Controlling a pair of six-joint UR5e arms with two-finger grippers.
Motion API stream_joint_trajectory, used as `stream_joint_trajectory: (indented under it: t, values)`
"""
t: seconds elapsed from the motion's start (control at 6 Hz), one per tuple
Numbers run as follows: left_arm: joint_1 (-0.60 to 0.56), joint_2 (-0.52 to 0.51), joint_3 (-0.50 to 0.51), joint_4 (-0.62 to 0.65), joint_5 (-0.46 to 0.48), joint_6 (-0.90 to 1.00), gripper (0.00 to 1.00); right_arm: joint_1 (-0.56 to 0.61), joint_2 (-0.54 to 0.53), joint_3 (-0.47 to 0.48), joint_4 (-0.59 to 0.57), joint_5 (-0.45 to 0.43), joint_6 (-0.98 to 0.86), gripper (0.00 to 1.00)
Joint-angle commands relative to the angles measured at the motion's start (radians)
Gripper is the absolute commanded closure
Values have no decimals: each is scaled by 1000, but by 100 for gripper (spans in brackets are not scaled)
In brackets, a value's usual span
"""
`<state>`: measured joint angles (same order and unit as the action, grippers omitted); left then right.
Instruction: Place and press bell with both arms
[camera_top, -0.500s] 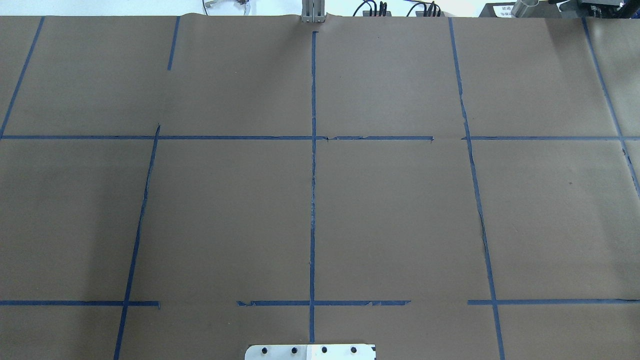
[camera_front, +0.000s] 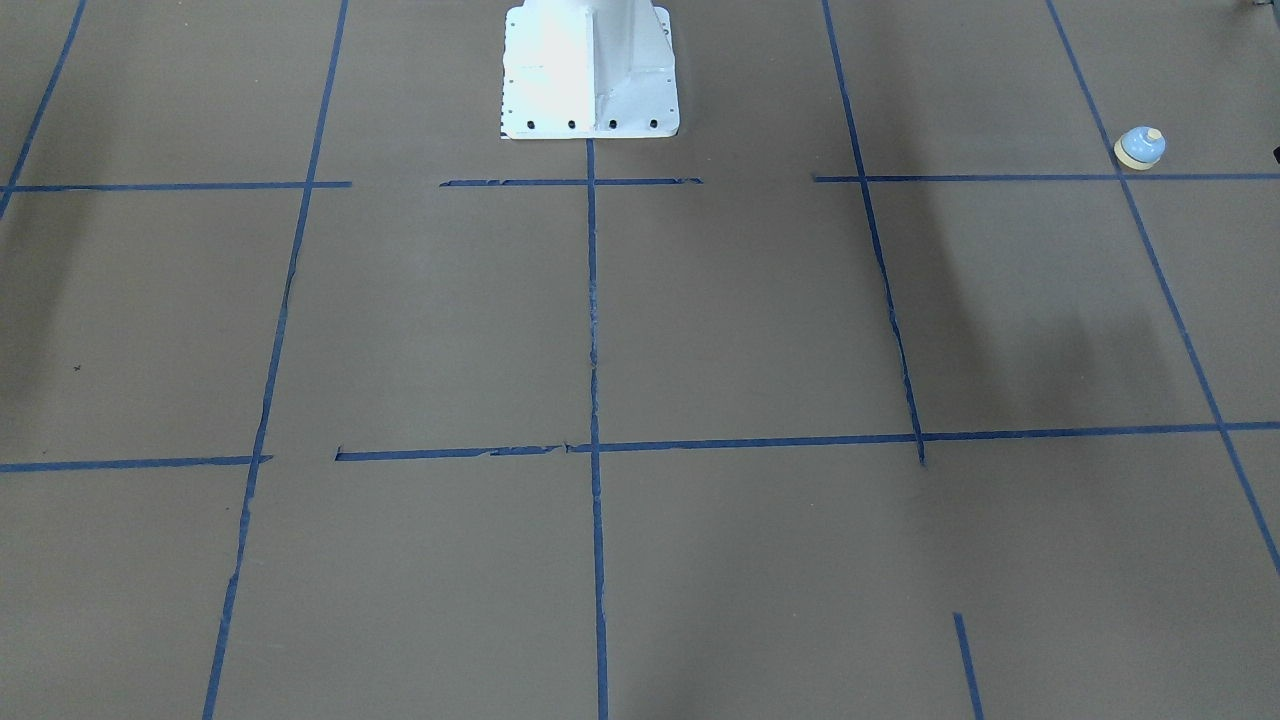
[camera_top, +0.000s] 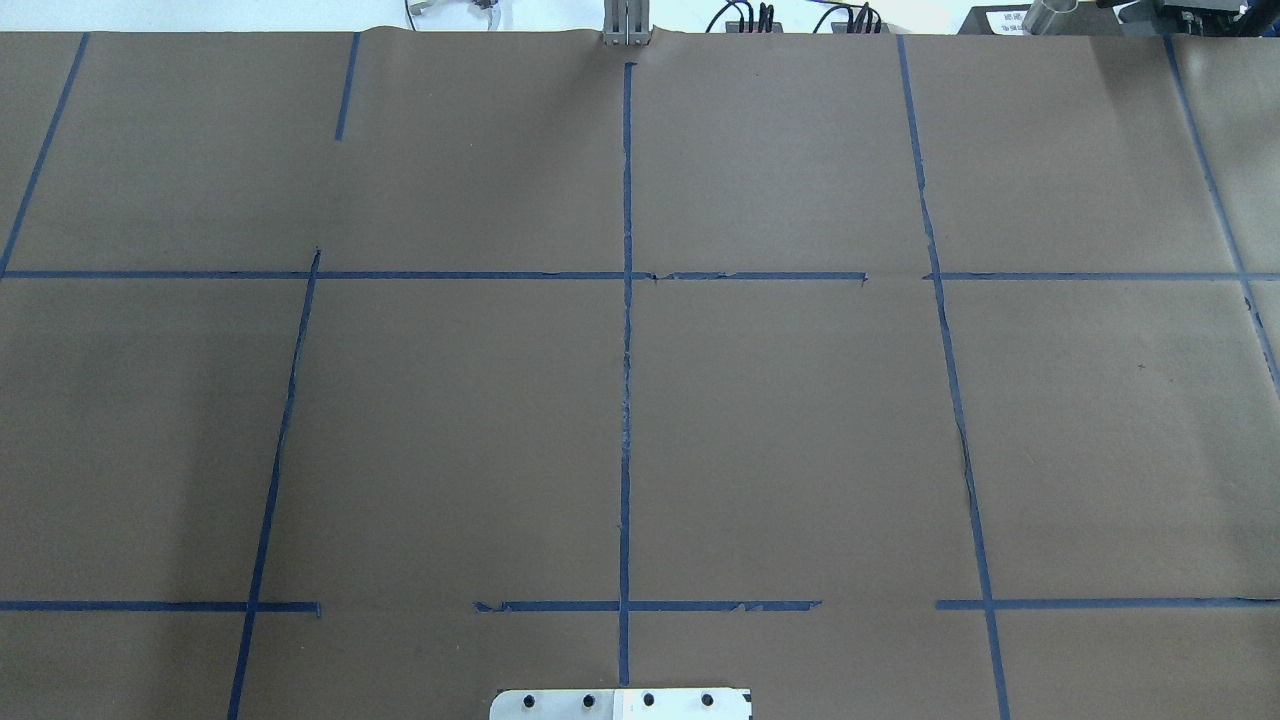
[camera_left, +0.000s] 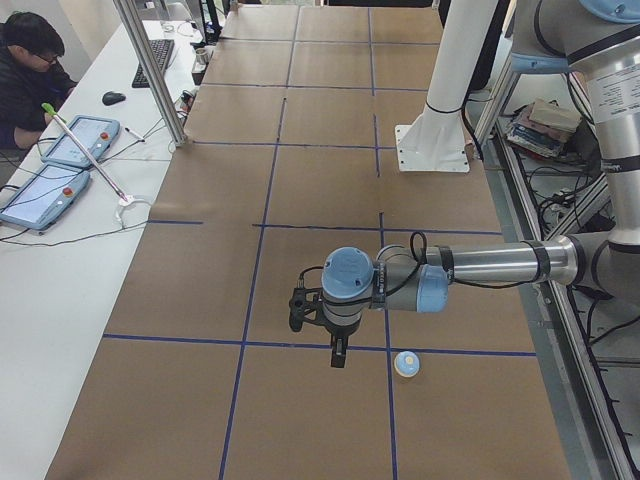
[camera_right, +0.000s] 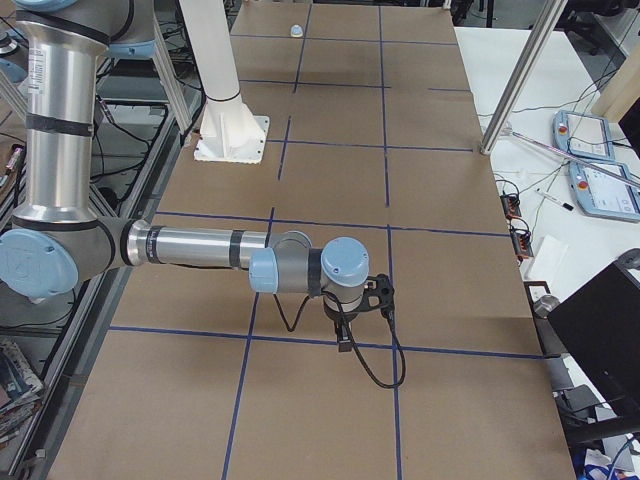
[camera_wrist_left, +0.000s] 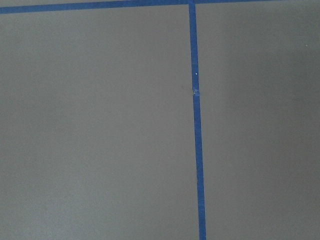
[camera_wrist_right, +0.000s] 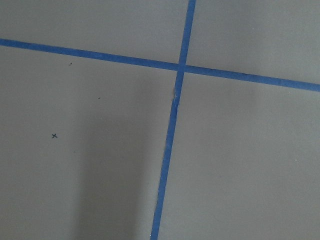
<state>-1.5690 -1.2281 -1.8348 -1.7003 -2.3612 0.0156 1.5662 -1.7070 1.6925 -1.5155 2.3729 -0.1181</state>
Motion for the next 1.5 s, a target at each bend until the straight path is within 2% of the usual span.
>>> stream_joint_trajectory:
  t: [0.0, 0.17, 0.33, 0.67, 0.83, 1.0, 1.33]
  values:
    - [1, -61, 18, -42, 0, -5, 0, 0, 0, 1, 0, 0, 0, 0]
    - [-3, -21, -13, -77, -7, 3, 0, 0, 0, 1, 0, 0, 0, 0]
    - [10, -19, -1, -191, -9, -26, 0, 0, 0, 4, 0, 0, 0, 0]
    - [162, 10, 17, -219, 20, -148, 0, 0, 0, 4, 1, 0, -2, 0]
    - [257, 31, 17, -231, 83, -234, 0, 0, -2, 4, 1, 0, -2, 0]
    - [300, 86, 38, -340, 114, -282, 0, 0, -2, 6, 1, 0, -2, 0]
    - [450, 139, 173, -650, 114, -447, 0, 0, -11, 15, 1, 0, -2, 0]
